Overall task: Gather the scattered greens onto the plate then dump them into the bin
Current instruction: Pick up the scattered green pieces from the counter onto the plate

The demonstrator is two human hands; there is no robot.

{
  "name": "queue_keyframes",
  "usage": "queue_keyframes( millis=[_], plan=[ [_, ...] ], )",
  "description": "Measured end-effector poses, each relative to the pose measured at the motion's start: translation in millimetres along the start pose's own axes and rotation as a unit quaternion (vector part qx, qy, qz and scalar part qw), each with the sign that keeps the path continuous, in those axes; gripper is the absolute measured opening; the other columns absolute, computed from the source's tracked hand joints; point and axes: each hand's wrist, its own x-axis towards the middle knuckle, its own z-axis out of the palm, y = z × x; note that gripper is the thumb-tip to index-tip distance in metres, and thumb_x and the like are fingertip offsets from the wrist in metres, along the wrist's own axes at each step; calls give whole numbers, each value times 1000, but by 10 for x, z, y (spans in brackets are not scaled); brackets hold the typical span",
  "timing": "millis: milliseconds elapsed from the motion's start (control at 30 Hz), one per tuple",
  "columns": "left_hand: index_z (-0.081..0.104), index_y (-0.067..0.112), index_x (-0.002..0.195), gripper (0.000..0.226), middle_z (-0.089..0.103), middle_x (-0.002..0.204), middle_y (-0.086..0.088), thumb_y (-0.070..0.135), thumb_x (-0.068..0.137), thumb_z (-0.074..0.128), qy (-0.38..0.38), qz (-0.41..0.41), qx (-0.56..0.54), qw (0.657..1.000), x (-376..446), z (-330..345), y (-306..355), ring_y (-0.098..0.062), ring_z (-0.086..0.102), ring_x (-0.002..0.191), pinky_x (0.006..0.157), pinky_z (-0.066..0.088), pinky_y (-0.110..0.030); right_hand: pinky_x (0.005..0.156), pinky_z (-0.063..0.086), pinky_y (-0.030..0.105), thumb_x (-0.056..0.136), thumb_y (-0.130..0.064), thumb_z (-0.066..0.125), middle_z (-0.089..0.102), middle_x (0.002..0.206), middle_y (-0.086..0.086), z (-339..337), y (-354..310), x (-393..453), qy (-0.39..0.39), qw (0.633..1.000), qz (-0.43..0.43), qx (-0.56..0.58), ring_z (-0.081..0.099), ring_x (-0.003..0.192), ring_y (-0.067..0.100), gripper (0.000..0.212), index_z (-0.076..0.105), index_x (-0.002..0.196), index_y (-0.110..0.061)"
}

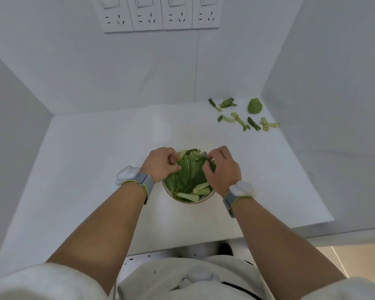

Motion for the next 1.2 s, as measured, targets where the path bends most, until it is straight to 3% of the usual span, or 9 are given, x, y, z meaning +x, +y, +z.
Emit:
queue_keyframes(
  millis=[167, 333, 467, 700, 933, 1067, 1200],
  plan=[
    [68, 20, 92, 12, 69, 92, 3, 27, 83, 71, -7, 5, 62, 998, -55, 14, -27, -16, 62, 87, 83, 53, -36, 46, 50, 30, 78, -40, 55, 42, 100, -4, 67, -64, -244, -111, 981, -116, -108, 42, 60, 15, 21, 49, 76, -20],
    [69, 18, 91, 7, 69, 90, 2, 22, 87, 65, 11, 12, 50, 999, -70, 11, -28, -17, 64, 88, 82, 54, -35, 47, 44, 25, 83, -52, 54, 42, 94, -8, 58, -44, -259, -94, 986, -82, -108, 44, 61, 13, 30, 49, 74, -23],
    [67, 16, 91, 10, 69, 87, 0, 25, 89, 66, 22, 19, 27, 999, -53, 27, -2, -18, 63, 86, 82, 54, -35, 51, 48, 30, 90, -41, 49, 49, 85, -10, 41, -57, -218, -96, 990, -40, -100, 49, 60, 15, 18, 56, 83, -25],
    [56, 14, 87, 23, 61, 68, 1, 35, 96, 57, 41, 45, -3, 998, 18, 78, 137, -16, 54, 65, 66, 46, -30, 42, 42, 30, 90, -25, 53, 52, 75, -1, -55, -38, -240, -102, 976, -132, -138, 46, 49, 24, 18, 59, 76, -14],
    [51, 10, 80, 38, 52, 64, 0, 40, 102, 43, 46, 70, 24, 996, 291, 198, 548, -17, 48, 63, 67, 46, -35, 45, 44, 34, 97, -28, 45, 50, 83, 1, -245, 212, -26, -111, 978, -77, -159, 46, 51, 25, 21, 53, 85, -12],
    [53, 5, 85, 40, 62, 75, -8, 37, 103, 39, 58, 54, 37, 996, 466, 289, 783, -25, 56, 69, 73, 50, -41, 45, 44, 34, 100, -26, 43, 49, 87, 2, -346, 475, 42, -100, 980, -32, -168, 45, 51, 25, 20, 51, 90, -11],
    [60, 4, 95, 35, 69, 83, -12, 34, 103, 42, 45, 43, 50, 997, 705, 472, 1028, -28, 64, 78, 79, 53, -44, 42, 37, 29, 97, -23, 47, 48, 78, 0, -470, 849, 119, -63, 988, 3, -139, 40, 48, 22, 19, 49, 81, -13]
  ],
)
